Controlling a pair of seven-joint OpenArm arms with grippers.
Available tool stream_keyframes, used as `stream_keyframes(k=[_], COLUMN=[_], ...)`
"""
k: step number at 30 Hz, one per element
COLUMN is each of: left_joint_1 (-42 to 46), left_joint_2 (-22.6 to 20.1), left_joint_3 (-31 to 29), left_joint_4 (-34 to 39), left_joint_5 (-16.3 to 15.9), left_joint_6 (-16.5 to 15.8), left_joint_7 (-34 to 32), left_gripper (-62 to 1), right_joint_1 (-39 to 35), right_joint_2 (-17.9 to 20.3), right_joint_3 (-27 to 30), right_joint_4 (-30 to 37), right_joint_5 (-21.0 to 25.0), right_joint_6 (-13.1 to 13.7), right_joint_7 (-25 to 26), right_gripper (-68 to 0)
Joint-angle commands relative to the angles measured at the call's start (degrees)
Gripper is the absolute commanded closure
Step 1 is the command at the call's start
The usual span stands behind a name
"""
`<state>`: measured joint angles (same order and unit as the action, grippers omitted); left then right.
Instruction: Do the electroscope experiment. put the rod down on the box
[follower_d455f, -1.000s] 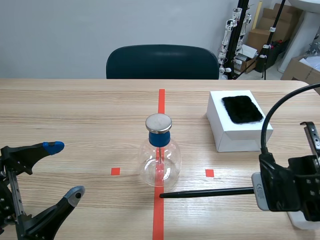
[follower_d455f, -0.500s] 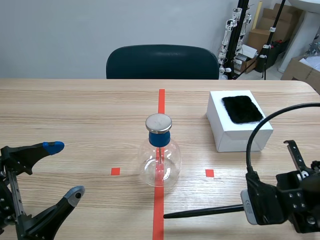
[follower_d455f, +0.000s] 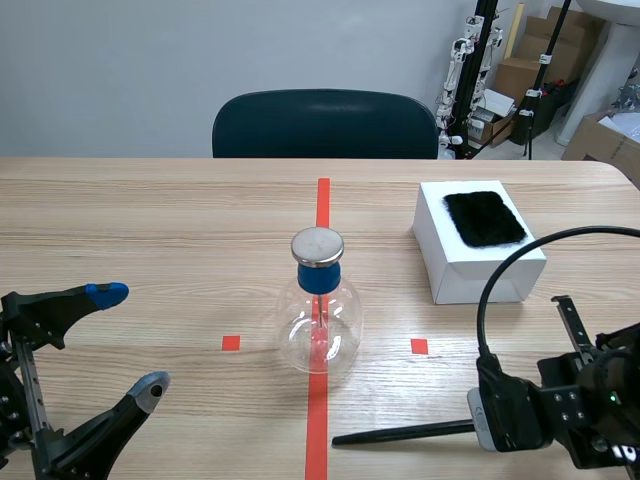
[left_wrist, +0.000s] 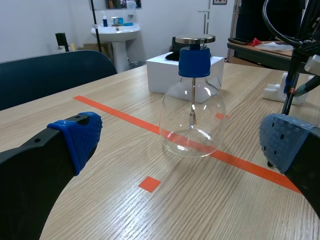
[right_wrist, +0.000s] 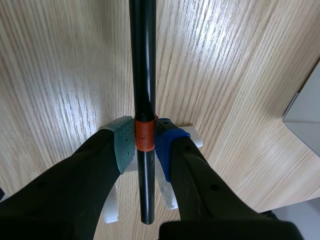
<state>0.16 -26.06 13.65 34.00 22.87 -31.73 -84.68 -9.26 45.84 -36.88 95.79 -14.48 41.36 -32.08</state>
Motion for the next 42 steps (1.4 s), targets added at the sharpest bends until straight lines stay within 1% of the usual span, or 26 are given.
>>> stream_keyframes(k=[1,4,6,9,11,20,26,29,38,42], left_joint_1=[-0.2,-0.2,-0.2,-0.2,-0.2,-0.2,-0.2,-0.2,-0.2,-0.2], left_joint_2=[-0.5,-0.5,-0.5,-0.5,-0.5,-0.5,-0.5,-0.5,-0.5,-0.5], left_joint_3=[-0.1,-0.1,-0.1,-0.1,-0.1,-0.1,-0.1,-0.1,-0.1,-0.1], left_joint_4=[0.9,0.9,0.9,0.9,0.9,0.9,0.9,0.9,0.9,0.9], left_joint_5=[-0.8,-0.8,-0.8,-0.8,-0.8,-0.8,-0.8,-0.8,-0.8,-0.8], left_joint_6=[-0.1,-0.1,-0.1,-0.1,-0.1,-0.1,-0.1,-0.1,-0.1,-0.1], left_joint_7=[-1.1,-1.1,-1.1,-1.1,-1.1,-1.1,-1.1,-1.1,-1.1,-1.1], left_gripper=[-62.3,-62.3,-62.3,-62.3,-62.3,-62.3,-62.3,-62.3,-62.3,-62.3], right_joint_1=[1.1,1.7,1.8,1.8,1.8,1.8,1.8,1.8,1.8,1.8], right_joint_2=[-0.2,-0.8,-0.8,-1.0,-1.4,-2.6,-2.7,-2.7,-2.6,-2.5], right_joint_3=[0.1,-0.7,-1.2,-1.4,-1.4,-1.4,-1.4,-1.4,-1.4,-1.4], right_joint_4=[0.3,0.0,0.0,0.0,0.0,-0.2,-0.2,-0.2,-0.2,-0.2], right_joint_5=[0.0,0.0,0.0,0.0,0.0,0.0,0.0,0.0,0.0,0.0], right_joint_6=[0.2,0.1,-0.2,-0.2,-0.2,-0.2,-0.2,-0.2,-0.2,-0.2], right_joint_7=[-0.7,-1.9,-1.9,-2.2,-3.2,-4.5,-5.3,-6.1,-6.2,-5.7], right_gripper=[-0.4,-0.4,-0.4,-0.4,-1.1,-15.3,-22.7,-29.4,-57.6,-67.8])
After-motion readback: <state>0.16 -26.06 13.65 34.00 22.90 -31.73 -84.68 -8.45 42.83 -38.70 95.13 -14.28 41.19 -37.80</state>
